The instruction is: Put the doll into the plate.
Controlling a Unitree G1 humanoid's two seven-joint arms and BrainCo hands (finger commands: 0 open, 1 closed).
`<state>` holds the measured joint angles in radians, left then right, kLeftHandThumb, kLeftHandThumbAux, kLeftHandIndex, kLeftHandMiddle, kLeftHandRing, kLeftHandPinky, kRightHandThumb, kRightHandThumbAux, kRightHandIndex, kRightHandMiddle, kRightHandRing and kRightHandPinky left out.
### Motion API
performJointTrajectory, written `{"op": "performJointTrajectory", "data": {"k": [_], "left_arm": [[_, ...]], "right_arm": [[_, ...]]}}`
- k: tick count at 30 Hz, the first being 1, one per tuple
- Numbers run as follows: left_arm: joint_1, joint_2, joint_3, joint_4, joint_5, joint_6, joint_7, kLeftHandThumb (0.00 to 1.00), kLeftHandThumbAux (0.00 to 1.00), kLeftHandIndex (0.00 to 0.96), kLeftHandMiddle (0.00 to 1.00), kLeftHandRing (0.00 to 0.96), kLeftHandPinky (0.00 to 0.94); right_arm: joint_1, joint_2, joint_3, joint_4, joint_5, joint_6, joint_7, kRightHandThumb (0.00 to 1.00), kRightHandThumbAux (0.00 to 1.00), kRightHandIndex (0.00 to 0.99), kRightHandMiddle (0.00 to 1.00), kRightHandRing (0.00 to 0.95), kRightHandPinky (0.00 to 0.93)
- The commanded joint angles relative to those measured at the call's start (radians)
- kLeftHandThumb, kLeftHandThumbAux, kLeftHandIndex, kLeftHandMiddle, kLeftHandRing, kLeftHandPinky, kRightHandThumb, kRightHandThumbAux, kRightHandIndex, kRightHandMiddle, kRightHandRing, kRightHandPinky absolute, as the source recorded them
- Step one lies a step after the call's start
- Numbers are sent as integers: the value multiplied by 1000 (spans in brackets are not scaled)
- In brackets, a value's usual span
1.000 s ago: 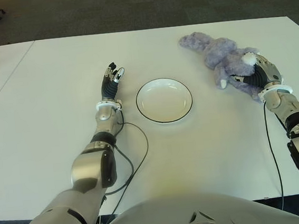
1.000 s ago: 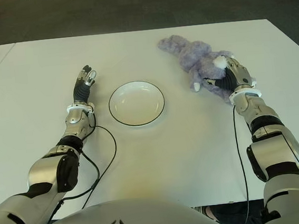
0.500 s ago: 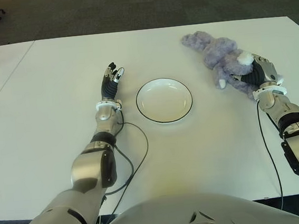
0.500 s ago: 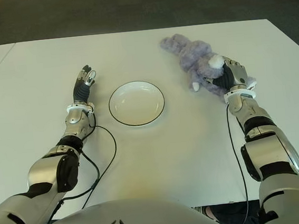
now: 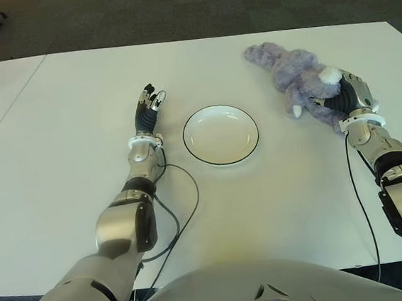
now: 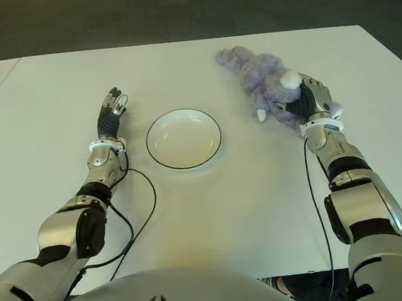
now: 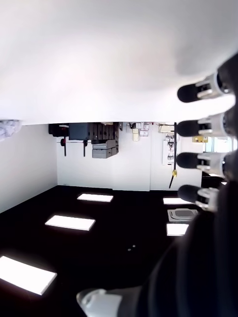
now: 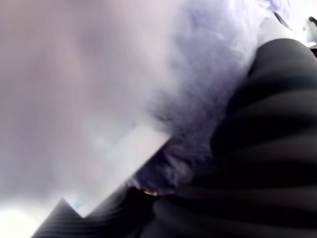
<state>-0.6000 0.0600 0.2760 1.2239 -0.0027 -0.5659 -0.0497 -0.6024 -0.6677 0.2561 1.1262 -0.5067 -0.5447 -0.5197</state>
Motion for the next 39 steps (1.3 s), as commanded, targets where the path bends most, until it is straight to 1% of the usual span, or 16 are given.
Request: {"op": "performJointTrajectory", "data": {"k": [1, 6, 10, 13, 16, 20, 22, 26, 29, 34, 37, 39], "left_arm": [[209, -26, 34, 127, -32, 111, -28, 0, 470, 20, 72, 53, 28], [206, -28, 41, 127, -30, 114, -28, 0, 472, 23, 73, 54, 24], [204, -30, 41, 127, -25, 113, -22, 0, 473, 27, 75, 55, 28], [204, -32, 40, 127, -24, 114, -19, 0, 472, 34, 79, 58, 31], [203, -33, 40, 127, -22, 114, -17, 0, 472, 35, 80, 60, 34], [202, -35, 35, 127, -17, 111, -12, 0, 469, 37, 82, 62, 41], [201, -36, 34, 127, -16, 111, -10, 0, 469, 37, 82, 62, 42], [200, -37, 34, 127, -16, 112, -13, 0, 465, 41, 82, 63, 44], [200, -38, 34, 128, -17, 113, -13, 0, 465, 40, 81, 64, 40], [201, -39, 31, 128, -13, 110, -9, 0, 461, 34, 79, 59, 20], [200, -39, 27, 128, -7, 110, -1, 0, 461, 35, 82, 60, 34], [200, -40, 25, 128, -6, 112, 3, 0, 461, 37, 85, 63, 37]], "right_arm": [[54, 1, -9, -204, -20, -77, -32, 708, 713, 440, 862, 865, 855], [101, -5, -30, -379, -42, -69, -50, 708, 713, 441, 863, 867, 856], [142, -8, -72, -550, -41, -44, -39, 707, 713, 440, 867, 870, 861], [163, -4, -107, -650, -25, -28, -16, 706, 713, 440, 871, 874, 867], [175, 1, -129, -698, -15, -20, 0, 706, 714, 440, 871, 876, 869], [191, -1, -166, -760, -7, -30, 8, 704, 714, 439, 871, 879, 867], [195, 1, -177, -773, -8, -31, 13, 704, 714, 439, 871, 879, 866], [204, 11, -217, -884, -24, -38, -2, 703, 714, 439, 874, 880, 871], [209, 19, -231, -919, -32, -34, 0, 703, 715, 439, 875, 881, 872], [230, 51, -254, -1036, -39, -34, 2, 703, 714, 439, 871, 879, 870], [244, 69, -263, -1077, -46, -36, 3, 703, 714, 439, 863, 874, 864], [255, 86, -266, -1101, -42, -53, -2, 703, 714, 439, 858, 870, 862]]}}
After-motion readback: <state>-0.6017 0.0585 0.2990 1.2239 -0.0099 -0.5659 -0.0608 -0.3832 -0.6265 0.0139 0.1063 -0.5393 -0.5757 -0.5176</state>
